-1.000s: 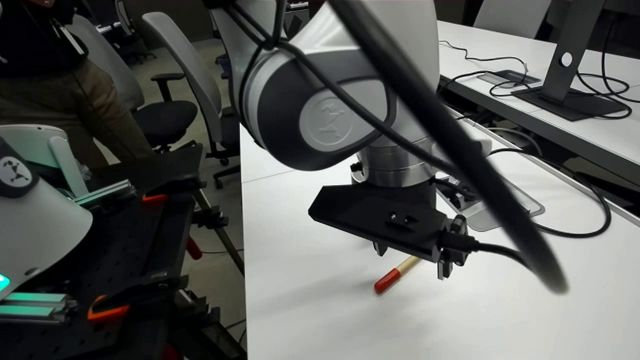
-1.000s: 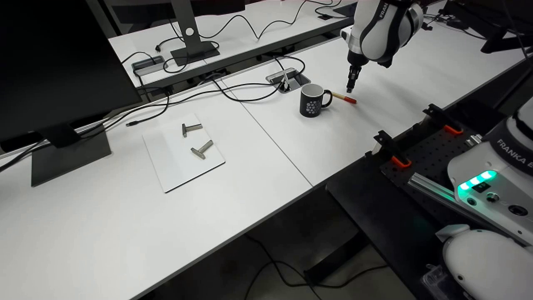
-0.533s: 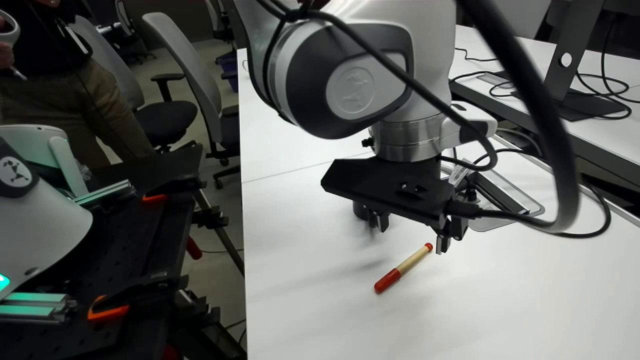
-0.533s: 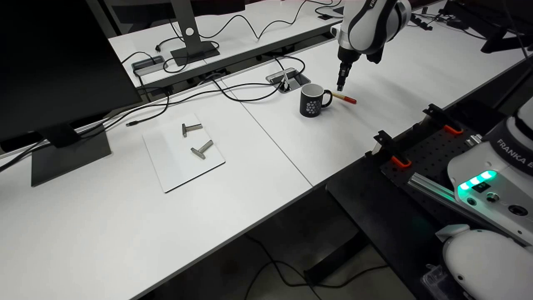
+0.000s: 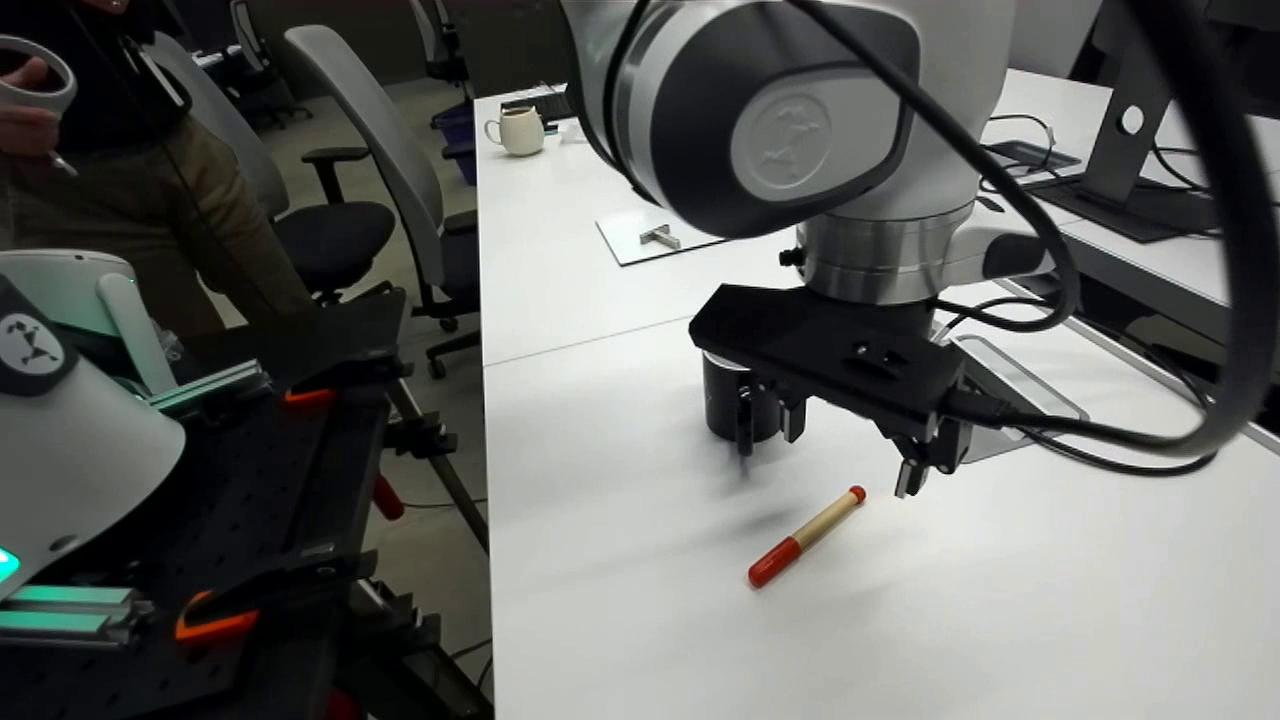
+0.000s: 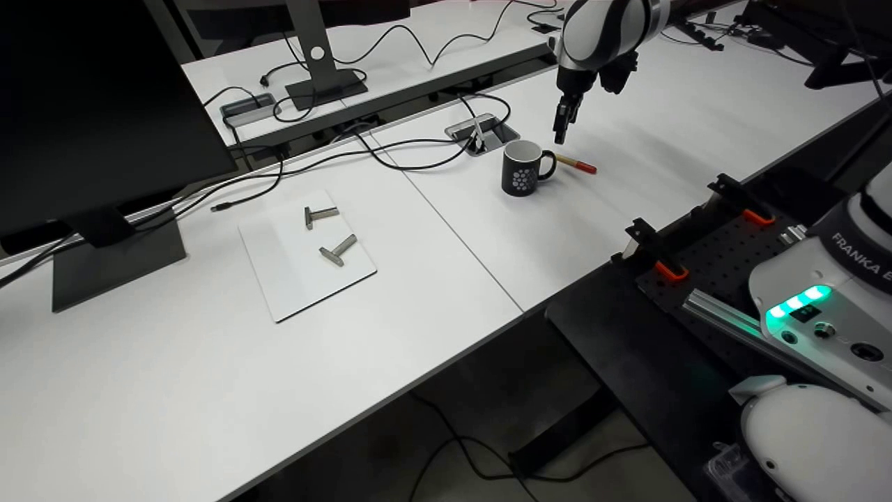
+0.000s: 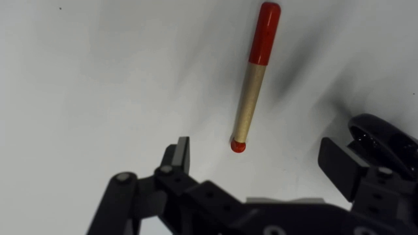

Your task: Put the small bat inside the black mug

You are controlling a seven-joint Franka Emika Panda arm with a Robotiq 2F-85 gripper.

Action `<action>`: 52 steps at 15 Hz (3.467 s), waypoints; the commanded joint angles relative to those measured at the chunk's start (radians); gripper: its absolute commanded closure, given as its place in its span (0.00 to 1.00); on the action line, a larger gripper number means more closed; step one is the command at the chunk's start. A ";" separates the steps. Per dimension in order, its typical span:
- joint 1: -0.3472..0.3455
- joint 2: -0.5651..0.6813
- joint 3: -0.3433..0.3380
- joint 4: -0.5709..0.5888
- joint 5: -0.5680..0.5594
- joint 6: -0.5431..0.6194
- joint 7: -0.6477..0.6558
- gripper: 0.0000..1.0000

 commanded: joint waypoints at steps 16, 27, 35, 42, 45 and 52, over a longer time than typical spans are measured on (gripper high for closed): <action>-0.006 0.164 0.035 0.188 0.099 -0.065 -0.031 0.00; -0.033 0.207 0.040 0.201 0.128 -0.069 -0.029 0.16; -0.036 0.210 0.038 0.209 0.132 -0.066 -0.026 0.88; -0.064 0.200 0.062 0.187 0.137 -0.032 -0.052 0.97; -0.124 0.184 0.118 0.156 0.141 0.024 -0.102 0.97; -0.298 0.163 0.266 0.070 0.127 0.168 -0.239 0.97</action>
